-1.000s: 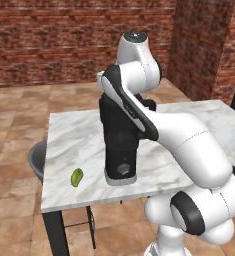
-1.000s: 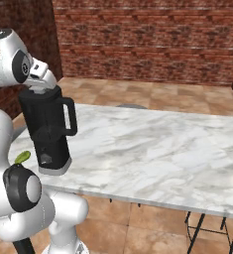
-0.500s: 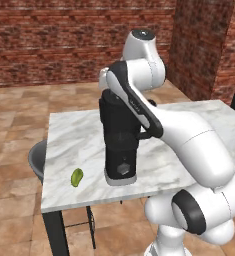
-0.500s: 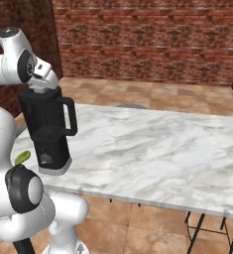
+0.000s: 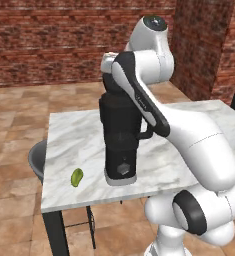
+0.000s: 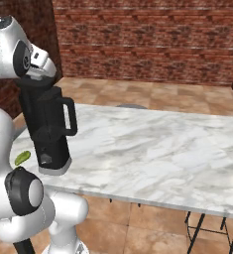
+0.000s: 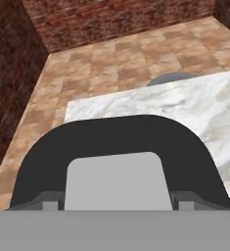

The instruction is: Open the blender lid, put the mango in the blender, close the lid, and start the blender.

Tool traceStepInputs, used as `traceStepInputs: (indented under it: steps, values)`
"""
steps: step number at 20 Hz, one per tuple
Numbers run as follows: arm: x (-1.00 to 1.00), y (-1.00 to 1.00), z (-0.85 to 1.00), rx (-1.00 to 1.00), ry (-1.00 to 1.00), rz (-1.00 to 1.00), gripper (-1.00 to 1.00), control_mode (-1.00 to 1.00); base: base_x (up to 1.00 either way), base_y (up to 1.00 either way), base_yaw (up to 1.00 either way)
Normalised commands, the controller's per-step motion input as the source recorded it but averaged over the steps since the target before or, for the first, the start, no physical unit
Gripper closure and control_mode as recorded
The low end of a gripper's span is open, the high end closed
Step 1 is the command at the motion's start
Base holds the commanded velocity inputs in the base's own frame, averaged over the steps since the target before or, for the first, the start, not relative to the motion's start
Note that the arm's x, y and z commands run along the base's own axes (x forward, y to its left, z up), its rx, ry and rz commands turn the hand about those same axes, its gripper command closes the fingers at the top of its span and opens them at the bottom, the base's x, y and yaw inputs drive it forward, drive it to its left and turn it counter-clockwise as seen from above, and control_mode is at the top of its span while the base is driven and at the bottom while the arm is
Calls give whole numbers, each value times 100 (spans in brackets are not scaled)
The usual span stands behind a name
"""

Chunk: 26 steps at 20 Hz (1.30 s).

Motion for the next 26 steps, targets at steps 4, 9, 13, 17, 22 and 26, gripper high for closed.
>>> traceStepInputs:
  steps: [4,9,13,17,22,26]
  values:
    - [-31,-31,98,0,-26,0,100,-100,0,0,0]
    - [-45,-88,23,2,-11,0,100,-100,0,0,0]
    - [-36,-100,-24,2,0,-4,100,-100,0,0,0]
    - [-27,-100,-58,0,0,-7,100,-100,0,0,0]
    - [-9,-100,-80,0,0,-9,100,-100,0,0,0]
    - [0,-100,-100,0,3,-11,100,-100,0,0,0]
